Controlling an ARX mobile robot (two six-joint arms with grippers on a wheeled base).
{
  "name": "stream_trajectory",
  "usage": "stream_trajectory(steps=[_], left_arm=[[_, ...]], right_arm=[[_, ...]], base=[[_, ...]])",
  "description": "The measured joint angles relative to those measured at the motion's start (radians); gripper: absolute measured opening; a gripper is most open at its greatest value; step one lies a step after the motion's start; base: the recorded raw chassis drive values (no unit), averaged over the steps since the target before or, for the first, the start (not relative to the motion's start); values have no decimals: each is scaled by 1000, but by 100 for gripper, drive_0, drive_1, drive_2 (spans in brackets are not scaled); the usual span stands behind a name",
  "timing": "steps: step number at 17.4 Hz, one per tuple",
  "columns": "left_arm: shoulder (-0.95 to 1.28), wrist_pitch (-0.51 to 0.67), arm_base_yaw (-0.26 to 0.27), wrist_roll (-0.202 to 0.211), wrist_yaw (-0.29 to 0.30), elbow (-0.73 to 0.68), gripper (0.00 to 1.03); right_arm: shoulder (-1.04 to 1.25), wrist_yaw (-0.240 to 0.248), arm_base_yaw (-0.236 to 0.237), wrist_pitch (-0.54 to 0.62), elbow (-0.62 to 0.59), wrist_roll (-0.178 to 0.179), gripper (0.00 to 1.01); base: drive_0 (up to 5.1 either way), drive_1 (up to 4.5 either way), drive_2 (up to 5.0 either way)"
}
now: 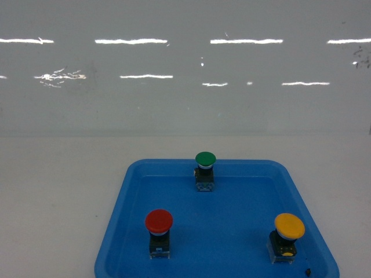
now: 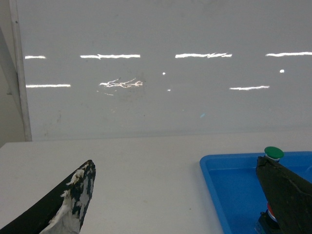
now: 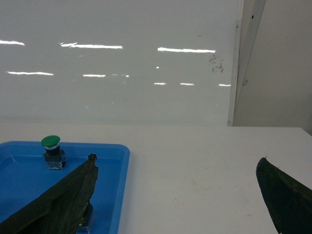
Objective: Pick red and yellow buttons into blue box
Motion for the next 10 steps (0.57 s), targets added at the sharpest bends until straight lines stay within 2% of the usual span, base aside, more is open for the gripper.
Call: stream_trajectory(steps=[7, 9, 10], left_arm=[[0, 0, 0, 0, 0, 0, 98], [-5, -5, -66, 15, -85, 0, 98], [-4, -35, -81, 26, -109, 0, 98]], right_arm=[[0, 0, 0, 0, 0, 0, 98], [16, -13, -1, 33, 0, 0, 98], [54, -16, 2, 74, 0, -1, 98]], base=[[0, 0, 0], [0, 0, 0], [0, 0, 0]])
